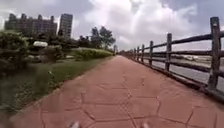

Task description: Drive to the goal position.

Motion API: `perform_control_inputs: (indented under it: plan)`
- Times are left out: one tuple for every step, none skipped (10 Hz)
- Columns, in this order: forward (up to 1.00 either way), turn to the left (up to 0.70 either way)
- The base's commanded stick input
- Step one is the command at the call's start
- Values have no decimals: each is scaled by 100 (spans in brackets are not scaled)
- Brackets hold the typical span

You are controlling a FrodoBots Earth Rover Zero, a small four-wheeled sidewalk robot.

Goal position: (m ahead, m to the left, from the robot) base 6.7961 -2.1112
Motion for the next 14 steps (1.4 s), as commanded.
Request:
perform_control_inputs:
  plan:
    - [85, 11]
    - [85, 11]
    - [85, 4]
    - [85, -23]
    - [85, -23]
    - [85, -23]
    - [85, -23]
    - [85, -23]
    - [85, -23]
    - [85, -23]
    - [85, -23]
    - [85, -23]
    - [85, -23]
    - [85, -23]
